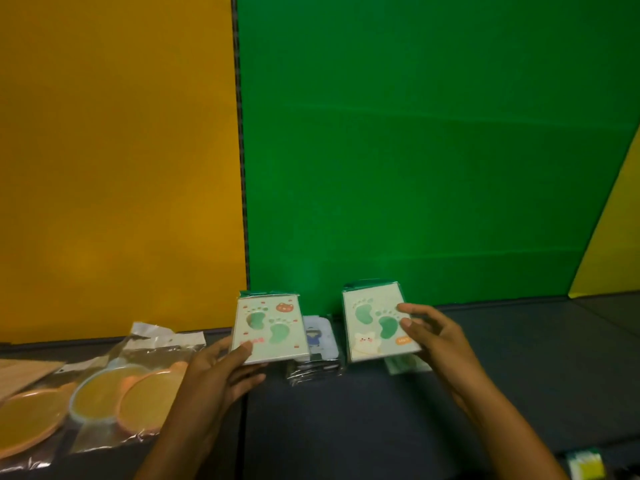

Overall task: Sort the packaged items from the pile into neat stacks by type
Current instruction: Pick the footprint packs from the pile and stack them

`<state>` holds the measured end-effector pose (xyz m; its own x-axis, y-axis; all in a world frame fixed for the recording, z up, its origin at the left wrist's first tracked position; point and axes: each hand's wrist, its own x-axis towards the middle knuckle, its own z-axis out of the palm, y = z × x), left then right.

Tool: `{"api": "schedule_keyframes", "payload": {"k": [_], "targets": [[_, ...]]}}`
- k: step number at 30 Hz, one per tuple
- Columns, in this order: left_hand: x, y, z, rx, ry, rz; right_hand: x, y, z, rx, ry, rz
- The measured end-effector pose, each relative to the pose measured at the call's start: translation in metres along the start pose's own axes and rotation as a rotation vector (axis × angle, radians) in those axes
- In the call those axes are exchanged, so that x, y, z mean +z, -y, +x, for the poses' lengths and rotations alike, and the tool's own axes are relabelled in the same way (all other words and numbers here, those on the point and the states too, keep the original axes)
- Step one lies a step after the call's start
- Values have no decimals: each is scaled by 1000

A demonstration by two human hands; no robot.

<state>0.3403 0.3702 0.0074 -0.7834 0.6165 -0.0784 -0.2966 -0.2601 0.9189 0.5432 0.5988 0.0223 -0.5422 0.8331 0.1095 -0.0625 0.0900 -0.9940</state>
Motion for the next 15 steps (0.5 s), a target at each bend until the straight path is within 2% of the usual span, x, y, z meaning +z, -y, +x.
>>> {"api": "schedule_keyframes", "payload": {"k": [7,15], "targets": [[35,15,32,-42,93,-19,-29,-3,32,-2,-49,-58],[68,28,44,-37,52,-10,-56,-14,55,36,28,-131]]}}
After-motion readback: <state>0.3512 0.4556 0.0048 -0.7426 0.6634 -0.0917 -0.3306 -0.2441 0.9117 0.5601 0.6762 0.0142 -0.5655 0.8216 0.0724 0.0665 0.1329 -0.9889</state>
